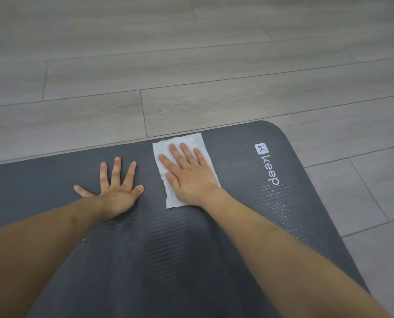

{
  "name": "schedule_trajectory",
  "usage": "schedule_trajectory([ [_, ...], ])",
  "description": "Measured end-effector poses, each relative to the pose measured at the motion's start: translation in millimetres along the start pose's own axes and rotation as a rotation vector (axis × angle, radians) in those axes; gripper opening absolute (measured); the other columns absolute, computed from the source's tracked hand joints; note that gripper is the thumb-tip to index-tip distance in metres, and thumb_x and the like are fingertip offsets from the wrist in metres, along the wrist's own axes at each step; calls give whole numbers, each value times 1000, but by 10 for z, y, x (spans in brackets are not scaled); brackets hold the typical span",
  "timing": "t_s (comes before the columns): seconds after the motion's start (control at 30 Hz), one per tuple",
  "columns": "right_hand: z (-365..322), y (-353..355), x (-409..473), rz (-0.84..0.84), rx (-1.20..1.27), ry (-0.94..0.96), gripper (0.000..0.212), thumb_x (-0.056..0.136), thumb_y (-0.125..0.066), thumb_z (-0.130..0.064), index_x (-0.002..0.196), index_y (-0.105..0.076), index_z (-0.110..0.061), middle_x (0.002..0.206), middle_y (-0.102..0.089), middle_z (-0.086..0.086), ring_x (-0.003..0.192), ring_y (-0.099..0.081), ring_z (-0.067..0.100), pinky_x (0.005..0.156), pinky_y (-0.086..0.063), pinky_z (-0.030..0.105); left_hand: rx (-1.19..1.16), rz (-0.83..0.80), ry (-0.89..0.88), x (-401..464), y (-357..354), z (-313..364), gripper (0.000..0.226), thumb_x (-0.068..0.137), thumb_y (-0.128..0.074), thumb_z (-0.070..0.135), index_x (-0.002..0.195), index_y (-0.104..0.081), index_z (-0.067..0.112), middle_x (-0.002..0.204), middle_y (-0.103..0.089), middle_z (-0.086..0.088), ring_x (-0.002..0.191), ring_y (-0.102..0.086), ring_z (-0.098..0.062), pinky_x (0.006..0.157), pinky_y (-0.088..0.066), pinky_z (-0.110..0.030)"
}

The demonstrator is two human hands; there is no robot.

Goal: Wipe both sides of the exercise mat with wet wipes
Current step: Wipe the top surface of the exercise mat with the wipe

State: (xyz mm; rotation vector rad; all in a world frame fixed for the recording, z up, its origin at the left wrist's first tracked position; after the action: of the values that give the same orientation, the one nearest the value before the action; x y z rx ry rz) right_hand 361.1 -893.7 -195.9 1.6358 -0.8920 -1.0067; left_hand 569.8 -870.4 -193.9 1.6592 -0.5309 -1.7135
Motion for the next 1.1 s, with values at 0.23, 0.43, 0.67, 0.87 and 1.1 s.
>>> schedule_trajectory([
  [0.23,657,172,172,-3,-9,-36,57,106,-12,-55,162,-3,-48,173,7,-9,159,12,18,127,8,49,7,6,2,7,-1,24,64,100,-18,67,145,27,60,150,51,19,143,44,-17,103,14,-83],
  [0.43,2365,375,-649,24,22,-519,71,94,4,-61,163,3,-44,173,12,-5,159,10,21,128,1,48,15,15,4,56,2,17,64,101,-19,66,144,29,60,149,52,19,143,45,-18,102,13,-84],
  [0.67,2299,301,-888,81,17,-679,61,106,-10,-48,165,-1,-34,174,8,4,159,7,29,128,1,48,17,27,9,50,-8,8,66,100,-18,68,146,28,59,150,52,18,143,45,-19,101,12,-84],
  [0.87,1198,205,-360,35,-10,-394,67,101,0,-53,165,2,-33,173,11,6,159,9,32,128,3,48,13,35,2,40,0,11,65,99,-18,70,147,25,60,151,49,20,144,43,-17,102,10,-85],
  [1.1,-311,-104,-318,-6,-93,186,59,109,-13,-49,165,-4,-35,174,4,0,159,10,27,128,4,48,-35,62,-23,17,20,-8,59,103,-20,60,149,17,63,156,40,23,148,37,-15,105,14,-82],
])
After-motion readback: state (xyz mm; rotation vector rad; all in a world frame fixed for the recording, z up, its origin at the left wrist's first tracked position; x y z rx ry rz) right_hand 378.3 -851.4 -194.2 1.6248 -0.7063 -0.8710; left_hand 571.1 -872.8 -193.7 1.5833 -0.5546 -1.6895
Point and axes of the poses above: each hand's wrist, its own x-axis towards the middle knuckle, its own y-axis out of the back of the hand, z = x × y, the point moved 5 cm from there along x, towards the middle knuckle
